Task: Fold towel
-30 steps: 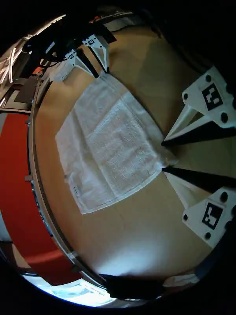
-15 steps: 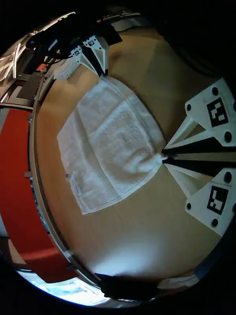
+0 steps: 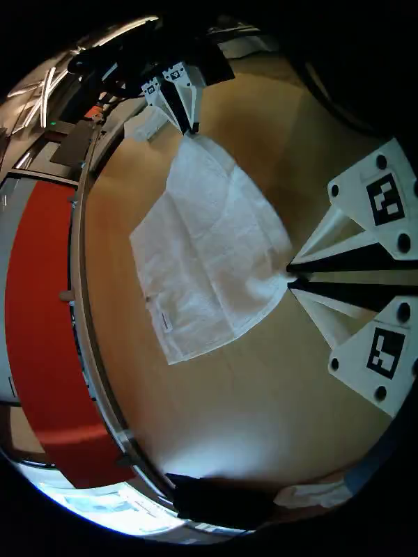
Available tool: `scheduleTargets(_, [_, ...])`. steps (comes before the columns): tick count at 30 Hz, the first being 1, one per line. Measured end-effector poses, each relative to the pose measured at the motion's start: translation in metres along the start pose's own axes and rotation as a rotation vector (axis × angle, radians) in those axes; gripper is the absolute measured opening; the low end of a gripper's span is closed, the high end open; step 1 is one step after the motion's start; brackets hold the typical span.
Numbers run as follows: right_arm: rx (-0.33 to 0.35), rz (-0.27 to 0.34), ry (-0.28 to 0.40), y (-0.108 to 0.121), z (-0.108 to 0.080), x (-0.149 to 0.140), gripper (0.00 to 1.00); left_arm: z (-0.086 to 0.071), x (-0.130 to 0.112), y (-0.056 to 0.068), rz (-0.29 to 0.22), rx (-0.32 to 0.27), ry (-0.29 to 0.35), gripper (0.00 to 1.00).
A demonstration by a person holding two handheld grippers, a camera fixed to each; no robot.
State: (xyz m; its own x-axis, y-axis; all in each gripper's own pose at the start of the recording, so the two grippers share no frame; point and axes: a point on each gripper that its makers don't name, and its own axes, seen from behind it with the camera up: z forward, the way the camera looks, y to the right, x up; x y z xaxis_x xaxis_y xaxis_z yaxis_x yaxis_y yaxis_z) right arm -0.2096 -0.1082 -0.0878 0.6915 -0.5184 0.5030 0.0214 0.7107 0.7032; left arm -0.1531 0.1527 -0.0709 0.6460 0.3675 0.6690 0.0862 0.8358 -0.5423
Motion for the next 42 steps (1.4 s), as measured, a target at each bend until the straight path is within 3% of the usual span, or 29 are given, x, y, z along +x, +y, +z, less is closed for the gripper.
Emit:
scheduleTargets(9, [-0.014,-0.001,0.041,-0.002,-0.029,0.025,0.11,-0.030,0.011,0.011,-0.022,-0.016,0.002,0.09])
scheduleTargets(17, [-0.004,0.014,0.056,-0.014,-0.053,0.036,0.11,-0.047,0.016,0.017,-0.019,-0.022,-0.001,0.09])
scheduleTargets(24, [-0.004,0.005,0.047,-0.019,-0.068,0.038,0.11,-0.061,0.023,0.021,-0.046,-0.048,0.000,0.09])
scheduleTargets(33, [0.010,0.007,0.039,-0.026,-0.078,0.040,0.11,-0.075,0.022,0.026,-0.052,-0.063,-0.012,0.09])
scheduleTargets(42, [0.014,0.001,0.030,-0.025,-0.073,0.041,0.11,-0.073,0.021,0.025,-0.066,-0.058,-0.019,0.09])
